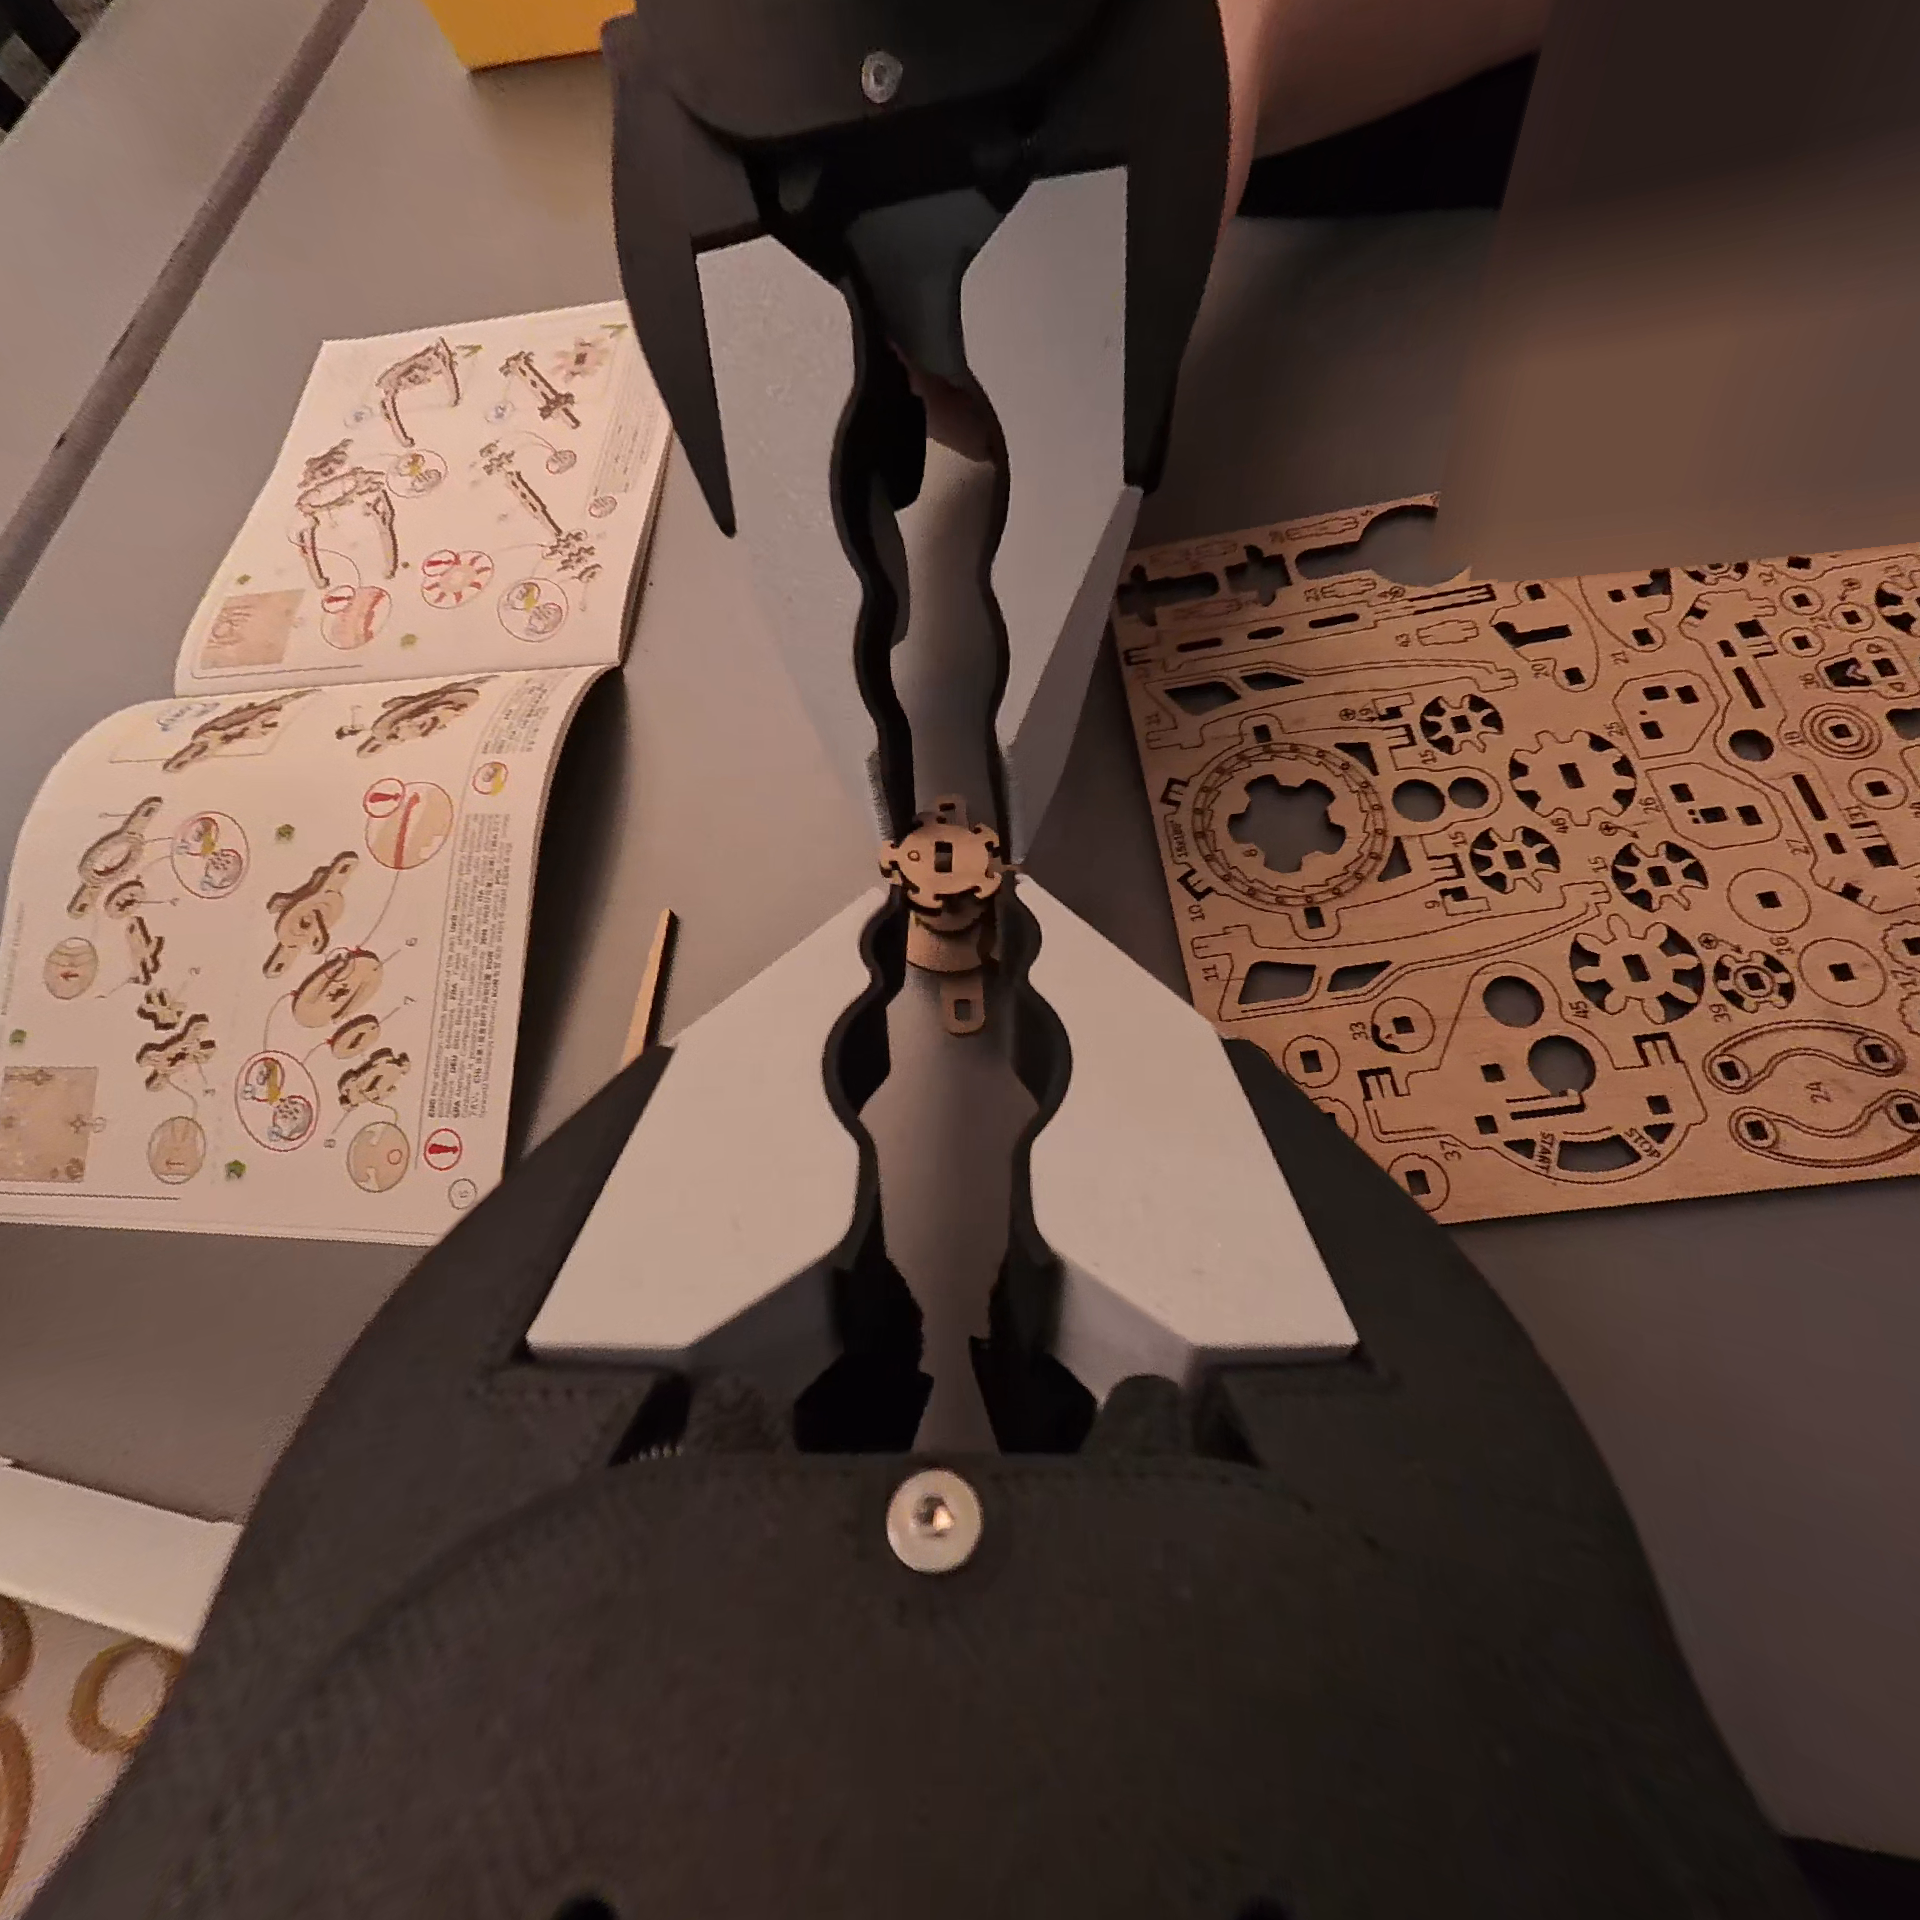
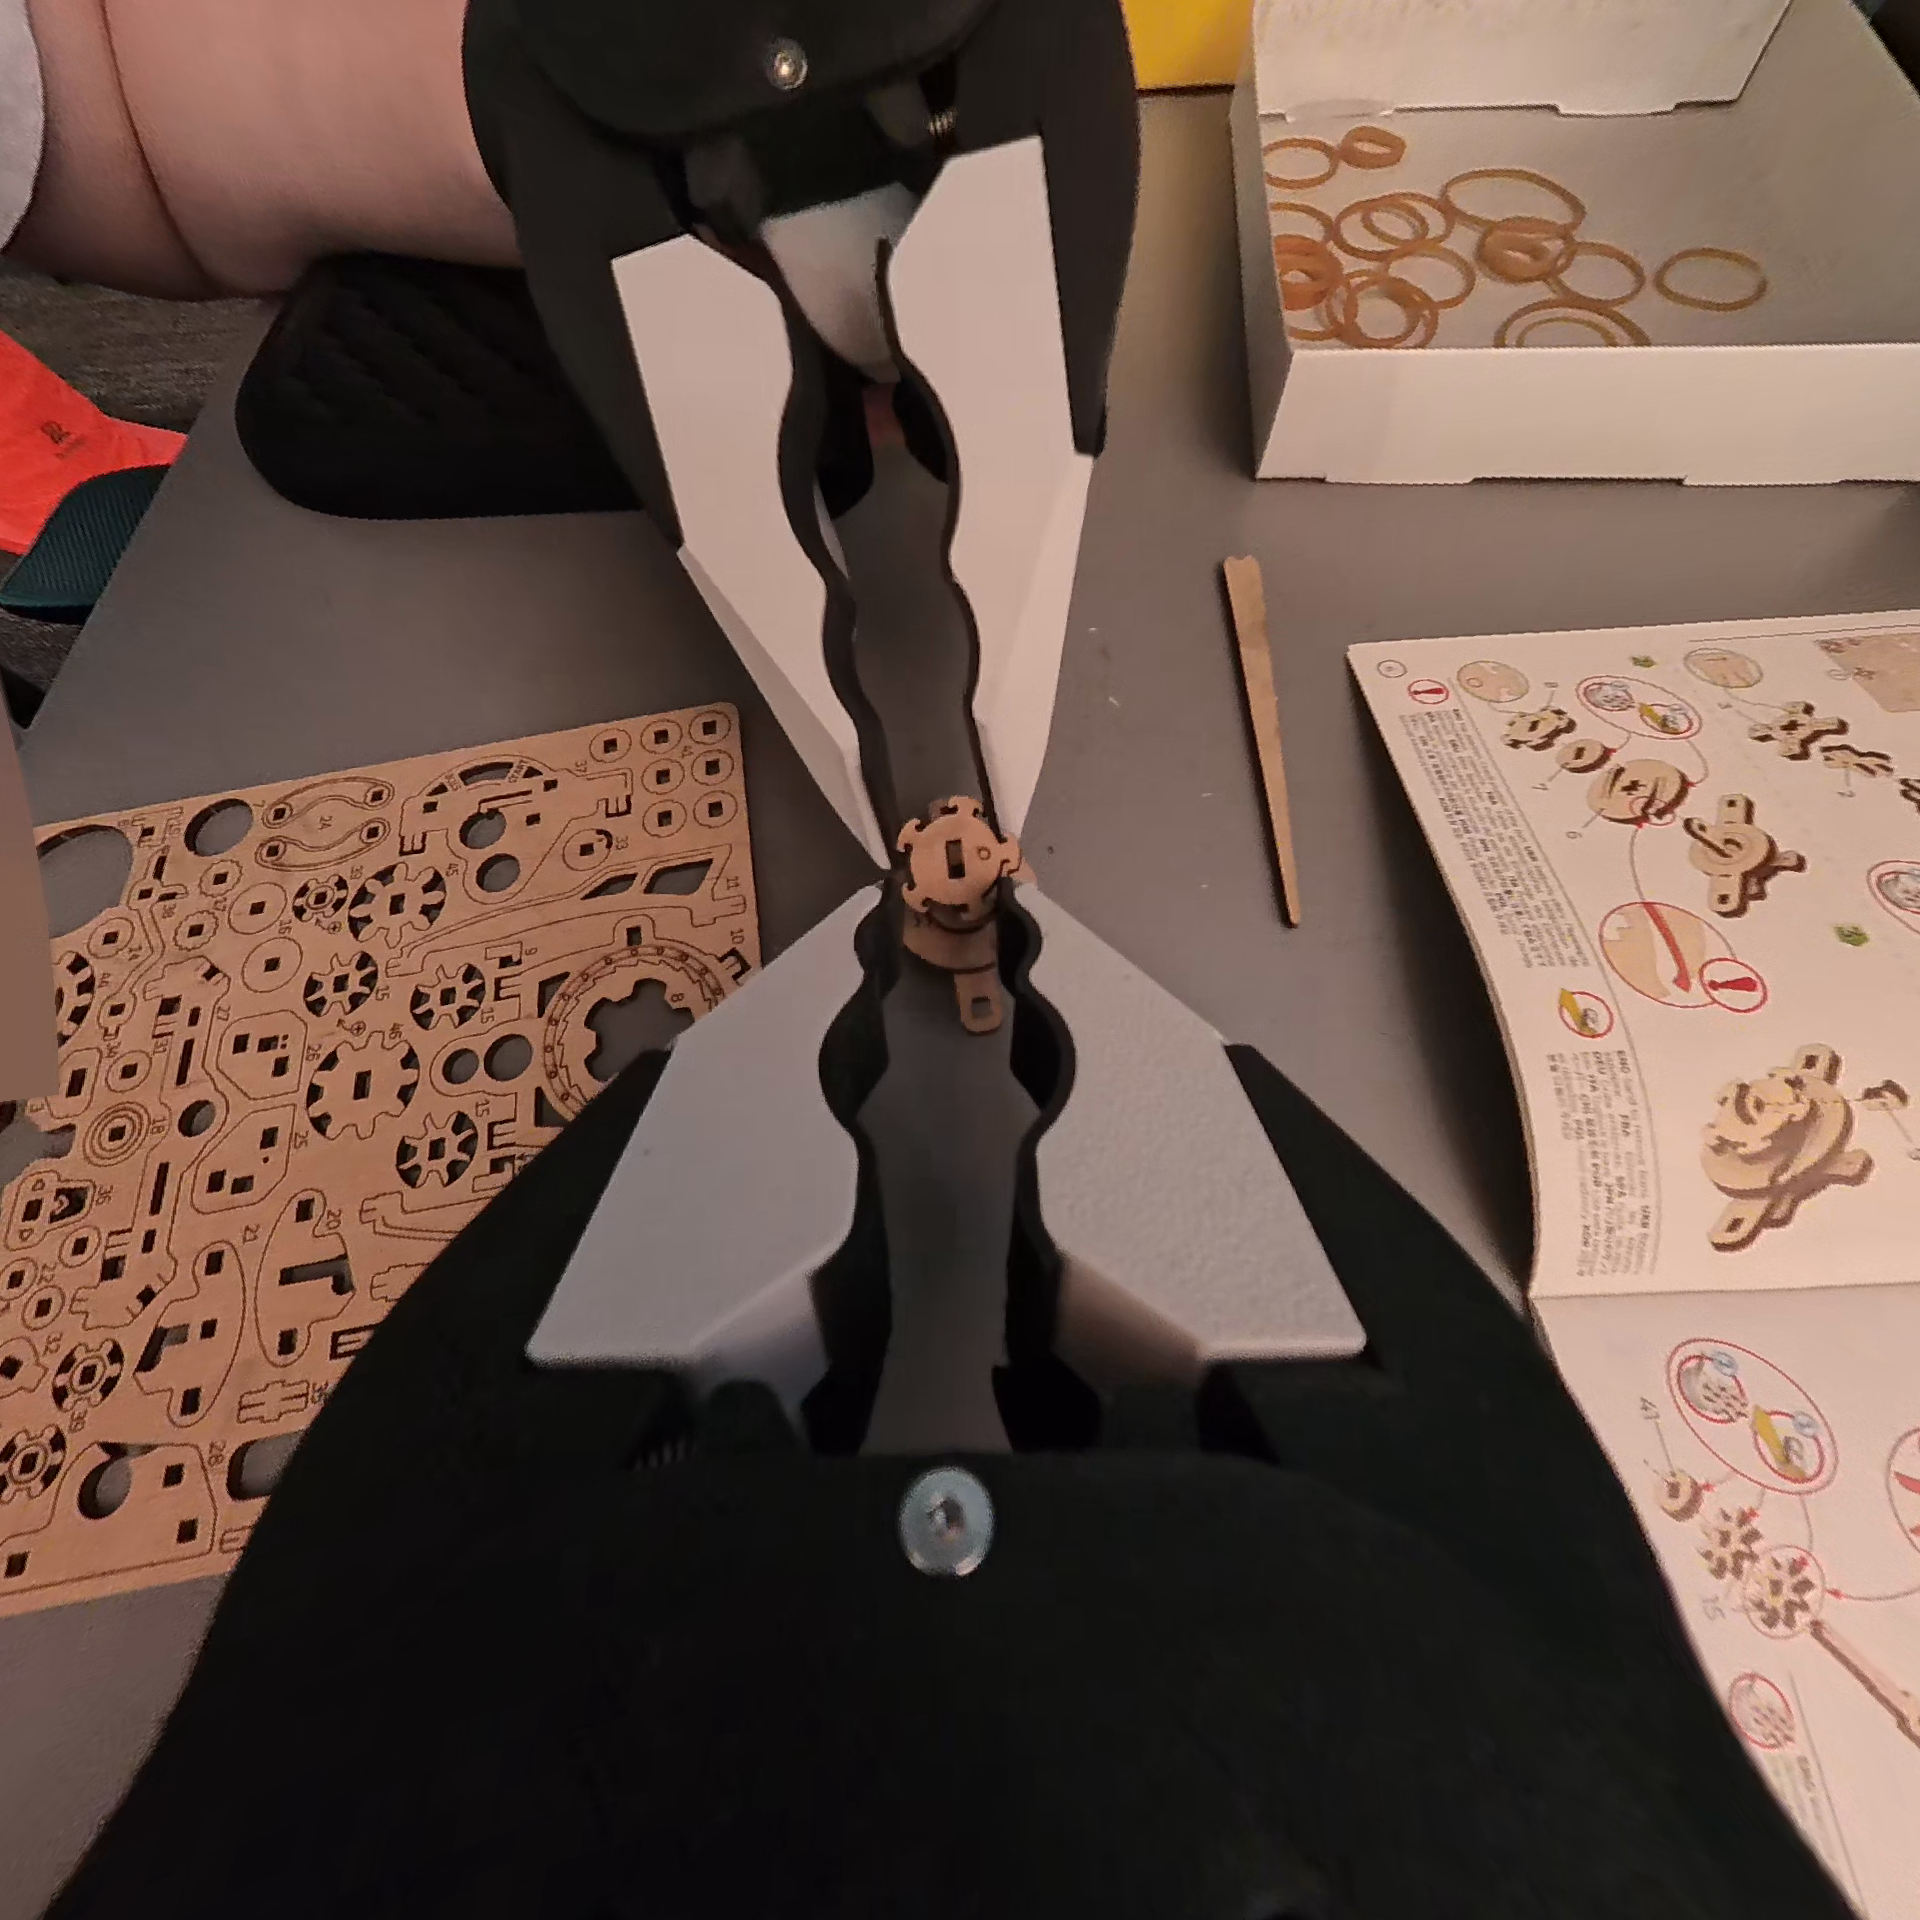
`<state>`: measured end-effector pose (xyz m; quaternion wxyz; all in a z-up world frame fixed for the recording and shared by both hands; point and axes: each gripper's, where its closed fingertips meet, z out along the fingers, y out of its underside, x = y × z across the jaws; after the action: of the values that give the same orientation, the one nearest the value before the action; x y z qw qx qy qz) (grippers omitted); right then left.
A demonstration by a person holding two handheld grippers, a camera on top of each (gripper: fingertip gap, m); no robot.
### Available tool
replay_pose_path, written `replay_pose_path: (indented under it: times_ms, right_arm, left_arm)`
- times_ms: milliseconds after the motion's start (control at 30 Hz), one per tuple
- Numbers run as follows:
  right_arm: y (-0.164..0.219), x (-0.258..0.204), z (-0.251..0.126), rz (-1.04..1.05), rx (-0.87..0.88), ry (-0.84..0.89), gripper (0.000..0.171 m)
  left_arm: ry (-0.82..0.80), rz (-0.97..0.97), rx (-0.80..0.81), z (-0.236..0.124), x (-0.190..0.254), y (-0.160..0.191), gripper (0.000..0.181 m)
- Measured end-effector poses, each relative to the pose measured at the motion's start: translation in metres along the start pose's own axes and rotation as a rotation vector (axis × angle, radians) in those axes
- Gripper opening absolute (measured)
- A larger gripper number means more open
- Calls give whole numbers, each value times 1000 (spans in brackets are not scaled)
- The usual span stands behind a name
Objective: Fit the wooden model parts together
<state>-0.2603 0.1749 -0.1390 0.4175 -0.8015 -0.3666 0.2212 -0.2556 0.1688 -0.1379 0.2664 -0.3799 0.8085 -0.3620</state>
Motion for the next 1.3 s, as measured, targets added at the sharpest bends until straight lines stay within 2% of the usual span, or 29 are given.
replay_pose_path:
  times_ms: [1033,1300]
  right_arm:
    - [5,0,2,66,2,-58,17]
    - [3,2,-1,-40,9,-13,23]
  left_arm:
    - [56,-124,-3,4,2,4,16]
    - [72,-138,-1,5,3,5,15]
